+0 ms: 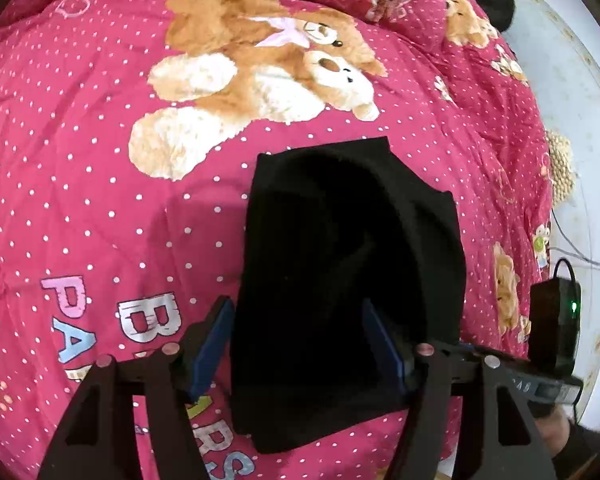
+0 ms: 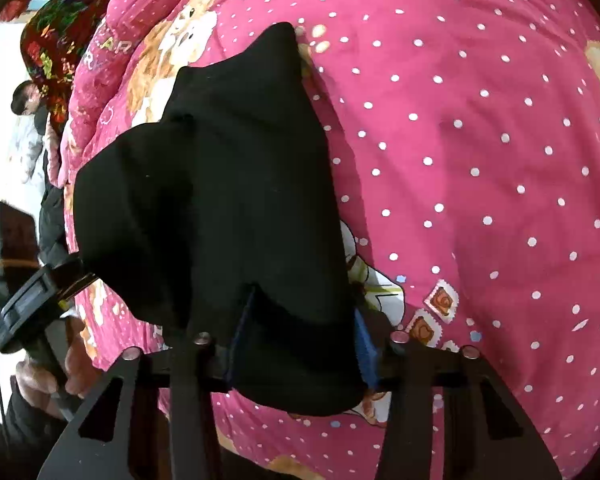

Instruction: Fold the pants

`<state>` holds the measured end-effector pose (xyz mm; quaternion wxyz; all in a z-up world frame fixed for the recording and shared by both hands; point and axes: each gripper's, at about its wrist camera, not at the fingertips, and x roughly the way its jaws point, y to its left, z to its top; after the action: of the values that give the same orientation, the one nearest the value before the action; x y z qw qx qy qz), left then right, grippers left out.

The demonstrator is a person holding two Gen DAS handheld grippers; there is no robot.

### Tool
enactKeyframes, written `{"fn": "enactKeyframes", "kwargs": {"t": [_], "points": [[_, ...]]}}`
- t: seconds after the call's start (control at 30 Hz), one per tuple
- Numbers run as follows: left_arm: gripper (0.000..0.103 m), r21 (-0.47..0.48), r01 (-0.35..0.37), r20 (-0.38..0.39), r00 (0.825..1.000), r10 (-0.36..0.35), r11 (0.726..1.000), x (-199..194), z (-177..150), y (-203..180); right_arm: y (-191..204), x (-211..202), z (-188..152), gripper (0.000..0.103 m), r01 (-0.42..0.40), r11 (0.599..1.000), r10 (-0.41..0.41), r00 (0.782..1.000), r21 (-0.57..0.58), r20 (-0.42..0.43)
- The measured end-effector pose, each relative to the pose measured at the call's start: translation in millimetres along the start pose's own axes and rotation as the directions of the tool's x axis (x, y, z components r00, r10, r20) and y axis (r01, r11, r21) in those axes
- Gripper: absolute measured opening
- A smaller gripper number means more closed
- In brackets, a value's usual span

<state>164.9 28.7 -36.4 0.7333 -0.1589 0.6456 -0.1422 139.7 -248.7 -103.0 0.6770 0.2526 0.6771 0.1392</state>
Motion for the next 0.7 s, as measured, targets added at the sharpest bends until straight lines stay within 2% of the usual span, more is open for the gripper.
{"fn": "enactKeyframes", "kwargs": {"t": [0.13, 0.43, 0.53, 0.63, 0.7], "points": [[0.071, 0.033, 0.079, 0.033, 0.996, -0.08, 0.996, -19.4, -6.0, -3.1, -3.1, -0.9, -1.6, 0.043, -0.002, 1.0, 0.002, 1.0, 0.013, 0.007], [0.075, 0.024, 0.091, 0.019, 0.996, -0.091, 0.996, -5.6, -8.8, 9.0, -3.1, -0.7, -1.2, 0.043, 0.015, 1.0, -0.015, 1.0, -0.002, 0.005], [0.075, -0.007, 0.103, 0.013, 0.995, -0.103, 0.995, -6.9, -8.1, 13.4, -1.7, 0.3, -0.2, 0.043, 0.015, 1.0, -0.015, 1.0, 0.002, 0.002], [0.076, 0.03, 0.185, 0.06, 0.981, -0.186, 0.982, -25.4, -12.0, 8.0, -2.2, -0.2, 0.7, 0.043, 0.013, 1.0, -0.013, 1.0, 0.009, -0.001], [0.079, 0.081, 0.174, 0.05, 0.983, -0.178, 0.981, -24.4, -13.6, 3.0, -1.7, 0.4, 0.7, 0.043, 0.013, 1.0, -0.013, 1.0, 0.011, -0.002]]}}
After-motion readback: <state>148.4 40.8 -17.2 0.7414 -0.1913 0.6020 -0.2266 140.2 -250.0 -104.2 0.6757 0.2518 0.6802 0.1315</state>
